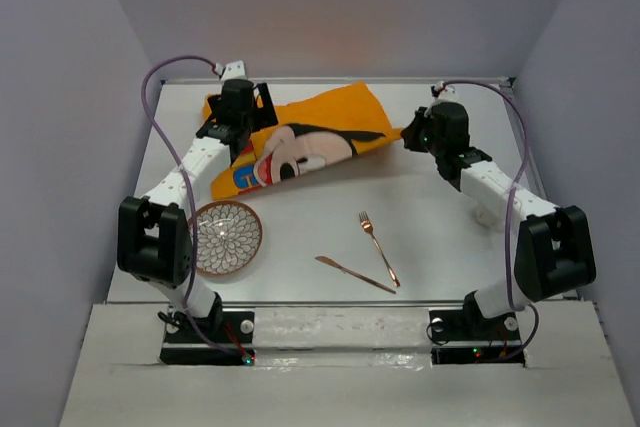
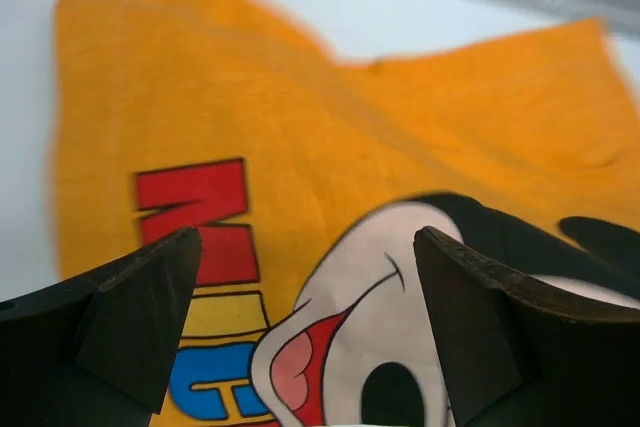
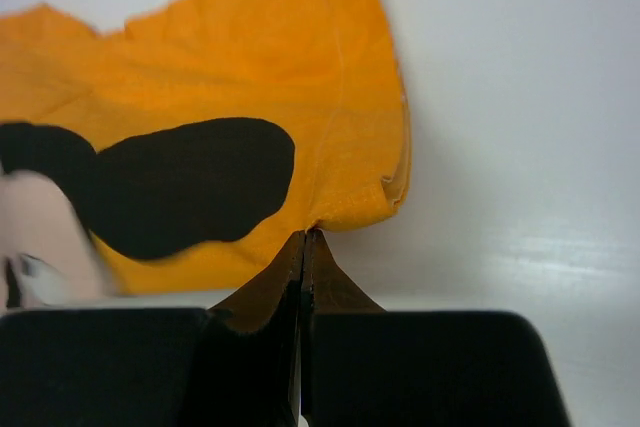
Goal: Set the dinner table for one person
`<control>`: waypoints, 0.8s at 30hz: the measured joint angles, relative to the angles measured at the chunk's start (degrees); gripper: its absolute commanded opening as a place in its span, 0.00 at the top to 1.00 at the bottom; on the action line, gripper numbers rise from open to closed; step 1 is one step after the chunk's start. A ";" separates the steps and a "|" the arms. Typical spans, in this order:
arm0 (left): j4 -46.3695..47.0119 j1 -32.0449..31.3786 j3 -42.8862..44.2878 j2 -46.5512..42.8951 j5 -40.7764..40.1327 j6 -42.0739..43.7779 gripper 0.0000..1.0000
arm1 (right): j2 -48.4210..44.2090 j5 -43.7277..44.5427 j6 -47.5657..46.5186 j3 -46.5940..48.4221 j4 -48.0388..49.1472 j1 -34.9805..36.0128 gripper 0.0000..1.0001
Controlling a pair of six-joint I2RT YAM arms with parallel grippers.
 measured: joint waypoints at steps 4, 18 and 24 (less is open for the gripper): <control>1.64 1.20 -12.70 -2.08 -0.57 -2.69 0.01 | 1.53 0.15 2.38 -4.17 -0.50 0.02 1.00; 6.73 4.83 -13.86 6.38 0.63 -4.39 0.83 | 1.55 0.92 4.09 -4.44 2.01 -1.57 1.00; 3.30 5.84 -1.86 21.55 2.27 -2.21 0.62 | 1.55 0.87 4.07 -4.48 2.10 -1.60 1.00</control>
